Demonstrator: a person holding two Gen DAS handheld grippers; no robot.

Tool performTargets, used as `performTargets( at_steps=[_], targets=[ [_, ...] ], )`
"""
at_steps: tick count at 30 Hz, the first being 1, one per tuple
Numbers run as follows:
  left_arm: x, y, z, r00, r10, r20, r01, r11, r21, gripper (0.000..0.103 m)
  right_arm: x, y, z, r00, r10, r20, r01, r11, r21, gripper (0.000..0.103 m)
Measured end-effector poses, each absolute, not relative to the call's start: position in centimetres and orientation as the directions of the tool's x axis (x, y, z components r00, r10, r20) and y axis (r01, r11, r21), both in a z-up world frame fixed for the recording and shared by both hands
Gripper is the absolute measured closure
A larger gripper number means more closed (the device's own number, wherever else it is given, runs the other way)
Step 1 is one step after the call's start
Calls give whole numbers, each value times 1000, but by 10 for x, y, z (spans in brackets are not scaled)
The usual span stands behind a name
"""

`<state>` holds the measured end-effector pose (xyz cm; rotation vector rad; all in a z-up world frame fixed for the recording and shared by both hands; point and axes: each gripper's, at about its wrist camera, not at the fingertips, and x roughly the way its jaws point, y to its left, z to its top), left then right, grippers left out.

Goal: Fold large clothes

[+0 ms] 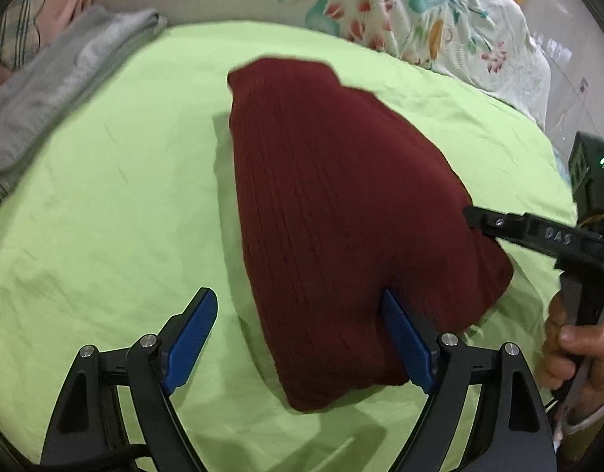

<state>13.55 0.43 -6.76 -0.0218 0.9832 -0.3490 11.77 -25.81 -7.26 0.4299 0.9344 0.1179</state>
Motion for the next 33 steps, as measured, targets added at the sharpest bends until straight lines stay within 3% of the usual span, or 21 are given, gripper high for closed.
performTargets(
  at_steps=[3, 12, 16, 19, 21, 23, 24, 26, 29, 33],
  targets=[
    [138, 8, -68, 494, -311, -812, 266, 943, -200, 16, 112, -259, -70, 612, 289, -736, 86, 901, 426, 57],
    [132, 1, -62, 521, -251, -816, 268, 956, -123, 16, 106, -263, -51, 651, 295, -699, 73, 892, 445, 56],
    [129, 2, -63, 521, -247, -817, 265, 957, -120, 16, 131, -275, -55, 642, 318, -697, 93, 870, 483, 38],
    [130, 1, -63, 522, -242, -818, 264, 958, -115, 16, 155, -279, -70, 610, 388, -691, 108, 823, 557, 38],
    [130, 1, -62, 522, -239, -819, 264, 958, -111, 16, 166, -272, -76, 583, 432, -688, 79, 813, 577, 50],
    [129, 0, -61, 526, -231, -818, 263, 959, -101, 16, 163, -263, -62, 612, 389, -689, 59, 846, 530, 83],
    [128, -1, -60, 532, -225, -816, 264, 960, -92, 16, 159, -261, -54, 634, 374, -676, 48, 854, 518, 89],
    [127, -1, -59, 545, -211, -812, 264, 962, -73, 16, 149, -262, -43, 675, 362, -643, 47, 849, 527, 89],
    [130, -3, -64, 543, -203, -815, 262, 963, -65, 11, 158, -261, -59, 631, 335, -700, 88, 865, 493, 87],
    [131, 3, -62, 534, -224, -815, 255, 962, -98, 11, 157, -269, -71, 614, 341, -712, 137, 842, 521, 64]
  ],
)
